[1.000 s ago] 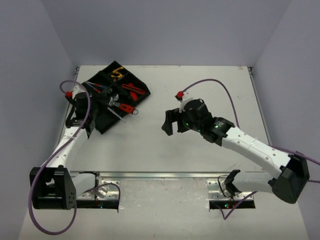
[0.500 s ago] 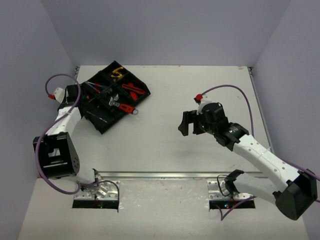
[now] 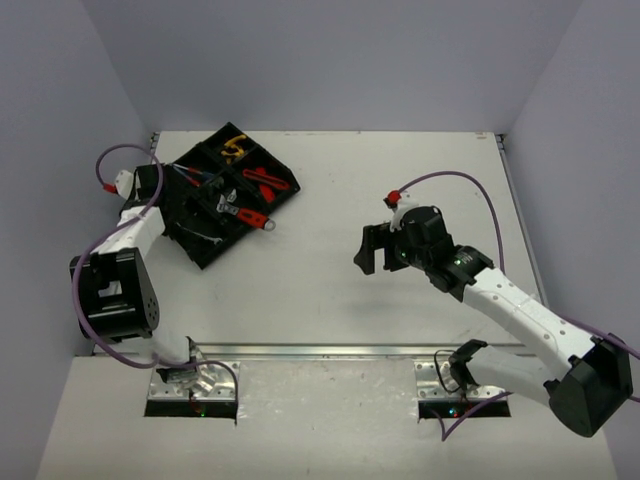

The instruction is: Sort the tools into containers

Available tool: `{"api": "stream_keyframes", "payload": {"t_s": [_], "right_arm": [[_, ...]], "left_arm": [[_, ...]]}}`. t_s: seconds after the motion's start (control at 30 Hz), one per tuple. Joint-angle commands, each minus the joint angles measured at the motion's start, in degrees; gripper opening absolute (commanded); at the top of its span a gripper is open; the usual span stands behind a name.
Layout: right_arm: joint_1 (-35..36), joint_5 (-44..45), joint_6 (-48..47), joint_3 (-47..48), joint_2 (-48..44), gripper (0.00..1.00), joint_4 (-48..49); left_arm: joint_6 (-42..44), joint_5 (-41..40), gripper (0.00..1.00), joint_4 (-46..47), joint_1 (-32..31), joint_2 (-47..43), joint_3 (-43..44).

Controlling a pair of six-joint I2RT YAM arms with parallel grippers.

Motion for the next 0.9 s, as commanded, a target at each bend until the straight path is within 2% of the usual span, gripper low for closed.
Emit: {"api": "stream_keyframes", "payload": {"t_s": [0.0,0.07,0.1,0.13,0.33,0.43,0.5,0.57,0.67,0.73,0.87], "right_arm": [[-0.1,3.9,-0.8,1.5,2.3,0.99,0.1],[-0.2,6.7,-1.1,2.6,4.8,0.99,-1.5],[-0.5,8.1,-1.4,3.5,6.2,0.99,-2.4],[-1.0,10.0,-1.9,5.2,8.3,0.99,-3.8],[-9.3,10.8,-6.7,11.9,21.7,0.97,-10.6],[-14.5,9.0,-9.2,19.2,32.6,0.84,-15.3],[-16.1,7.3,-10.8,23.5,38.4,0.69,-16.5],[-17.8,5.8,-11.3,26.5,40.6,0.65,-17.6],[-20.5,2.0,-13.0,33.3,49.4,0.56,-21.4],[-20.5,1.7,-13.9,37.5,52.9,0.49,-23.4],[-20.3,2.2,-13.7,37.3,57.3,0.48,-23.1]], "left_arm": [[0.3,7.4,0.80,2.8,0.2,-7.6,-1.3],[1.2,10.9,0.83,3.9,-0.6,-14.3,-2.9],[1.9,12.3,0.88,4.0,-1.1,-17.2,-3.5],[3.2,14.4,1.00,4.1,-2.3,-21.3,-4.4],[13.6,31.1,1.00,4.3,-4.4,-40.0,-11.1],[19.8,39.6,1.00,0.7,-5.0,-45.2,-13.3],[23.3,41.1,1.00,-3.4,-5.5,-46.5,-14.4],[25.5,39.6,1.00,-6.3,-6.8,-48.0,-14.8],[26.9,31.5,1.00,-6.8,-11.1,-52.2,-17.4],[27.0,32.4,1.00,-6.5,-11.5,-52.5,-17.5],[27.0,33.7,1.00,-5.9,-11.8,-52.2,-18.0]]}}
